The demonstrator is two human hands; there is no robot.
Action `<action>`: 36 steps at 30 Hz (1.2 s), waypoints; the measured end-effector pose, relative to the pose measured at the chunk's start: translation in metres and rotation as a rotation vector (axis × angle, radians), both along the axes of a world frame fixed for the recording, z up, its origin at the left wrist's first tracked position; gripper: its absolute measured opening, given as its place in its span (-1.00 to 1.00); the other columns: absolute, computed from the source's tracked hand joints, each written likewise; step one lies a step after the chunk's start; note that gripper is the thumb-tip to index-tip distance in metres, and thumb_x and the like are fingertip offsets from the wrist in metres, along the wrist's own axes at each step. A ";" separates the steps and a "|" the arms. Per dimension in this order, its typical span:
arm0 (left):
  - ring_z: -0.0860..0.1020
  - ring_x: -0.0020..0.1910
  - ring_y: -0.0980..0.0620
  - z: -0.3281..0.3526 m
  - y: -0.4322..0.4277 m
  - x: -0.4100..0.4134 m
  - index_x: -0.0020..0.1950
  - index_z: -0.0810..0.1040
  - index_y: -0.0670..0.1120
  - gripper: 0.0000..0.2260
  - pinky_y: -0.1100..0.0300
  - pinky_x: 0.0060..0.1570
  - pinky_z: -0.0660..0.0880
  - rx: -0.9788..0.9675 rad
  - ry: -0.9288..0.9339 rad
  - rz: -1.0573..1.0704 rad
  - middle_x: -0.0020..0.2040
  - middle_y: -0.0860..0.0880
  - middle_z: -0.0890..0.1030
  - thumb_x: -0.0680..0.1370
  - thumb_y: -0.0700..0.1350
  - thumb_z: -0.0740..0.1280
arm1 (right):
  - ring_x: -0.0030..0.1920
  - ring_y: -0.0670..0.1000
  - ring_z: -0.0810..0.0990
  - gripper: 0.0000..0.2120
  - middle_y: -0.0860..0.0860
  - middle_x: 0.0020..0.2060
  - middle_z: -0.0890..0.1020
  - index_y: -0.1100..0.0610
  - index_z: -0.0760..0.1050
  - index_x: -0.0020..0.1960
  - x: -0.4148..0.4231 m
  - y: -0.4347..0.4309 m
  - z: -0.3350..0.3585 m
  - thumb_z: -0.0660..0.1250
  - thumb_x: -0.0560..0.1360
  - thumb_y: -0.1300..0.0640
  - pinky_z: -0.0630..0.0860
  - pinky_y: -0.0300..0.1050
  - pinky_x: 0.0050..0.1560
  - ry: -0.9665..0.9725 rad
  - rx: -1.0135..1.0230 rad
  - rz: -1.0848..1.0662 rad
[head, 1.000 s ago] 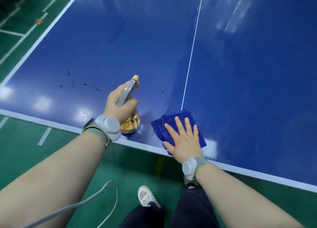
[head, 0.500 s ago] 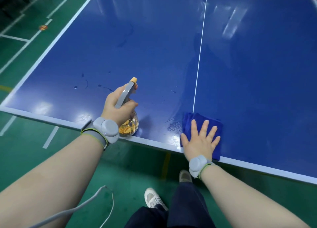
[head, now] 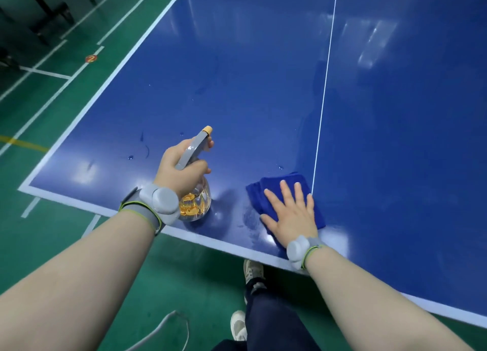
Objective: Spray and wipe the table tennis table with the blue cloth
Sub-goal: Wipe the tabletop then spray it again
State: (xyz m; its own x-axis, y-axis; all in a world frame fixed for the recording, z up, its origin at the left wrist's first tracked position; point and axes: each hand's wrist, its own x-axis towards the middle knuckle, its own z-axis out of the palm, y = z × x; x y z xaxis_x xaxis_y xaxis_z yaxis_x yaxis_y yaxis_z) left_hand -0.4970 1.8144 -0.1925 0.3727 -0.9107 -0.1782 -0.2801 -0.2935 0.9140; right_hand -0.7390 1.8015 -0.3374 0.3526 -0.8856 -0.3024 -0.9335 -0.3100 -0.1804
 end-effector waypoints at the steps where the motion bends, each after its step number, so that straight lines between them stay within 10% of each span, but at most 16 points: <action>1: 0.64 -0.26 -0.15 0.002 -0.008 0.002 0.07 0.59 0.00 -0.64 0.20 -0.36 0.47 0.006 -0.004 -0.004 0.06 0.06 0.63 0.44 -0.37 0.22 | 0.56 0.17 -0.25 -0.37 -0.04 0.60 -0.12 -0.26 0.00 0.55 -0.004 -0.013 0.001 0.02 0.53 -0.38 -0.28 0.23 0.48 0.000 0.007 -0.079; 10: 0.58 -0.36 -0.02 0.009 -0.103 0.008 0.17 0.57 -0.01 -0.77 0.31 -0.32 0.49 -0.028 -0.026 -0.052 0.06 0.04 0.62 0.54 -0.21 0.33 | 0.55 0.22 -0.30 -0.34 0.03 0.59 -0.19 -0.19 -0.09 0.58 -0.019 -0.120 0.003 0.00 0.57 -0.34 -0.24 0.32 0.48 0.005 0.039 -0.503; 21: 0.62 -0.36 -0.01 0.012 -0.197 -0.009 -0.01 0.57 -0.17 -0.88 0.40 -0.48 0.37 0.065 -0.139 -0.160 0.00 -0.18 0.60 0.52 -0.14 0.37 | 0.53 0.28 -0.33 -0.15 0.13 0.57 -0.25 -0.02 -0.16 0.61 0.016 -0.196 0.020 0.06 0.51 -0.42 -0.24 0.41 0.44 -0.046 0.016 -0.509; 25: 0.62 -0.29 -0.10 0.011 -0.215 -0.016 0.02 0.54 -0.22 -0.81 0.42 -0.47 0.40 0.097 -0.139 -0.204 -0.01 -0.21 0.58 0.53 -0.11 0.39 | 0.57 0.02 -0.28 0.09 0.00 0.58 -0.23 0.06 -0.26 0.59 0.068 -0.198 0.063 0.41 0.41 -0.27 -0.17 0.17 0.54 -0.646 0.065 -0.173; 29: 0.57 -0.34 0.10 0.011 -0.225 -0.019 -0.01 0.51 -0.13 -0.77 0.31 -0.32 0.48 0.172 -0.124 -0.250 -0.21 -0.02 0.55 0.53 0.03 0.36 | 0.31 -0.49 0.22 0.24 -0.27 0.51 0.04 -0.05 -0.28 0.58 0.124 -0.201 0.095 0.61 0.29 0.13 0.25 -0.17 0.45 -1.157 0.446 -0.211; 33: 0.49 -0.28 -0.01 0.009 -0.235 -0.010 0.01 0.44 -0.13 -0.65 0.11 -0.17 0.44 0.275 -0.195 -0.339 -0.20 -0.06 0.49 0.53 0.17 0.29 | 0.34 -0.07 0.46 0.14 -0.13 0.46 0.30 -0.19 -0.06 0.55 0.136 -0.209 0.099 0.57 0.27 0.33 0.49 -0.04 0.31 -1.410 0.567 -0.272; 36: 0.52 -0.17 -0.08 0.008 -0.240 -0.008 -0.09 0.45 -0.02 -0.58 0.03 -0.10 0.48 0.347 -0.311 -0.496 -0.13 -0.08 0.50 0.42 0.34 0.30 | 0.11 -0.10 0.49 -0.29 0.03 0.21 0.51 0.09 0.26 0.44 0.133 -0.211 0.108 0.46 0.40 0.41 0.54 -0.27 0.13 -1.306 0.493 -0.245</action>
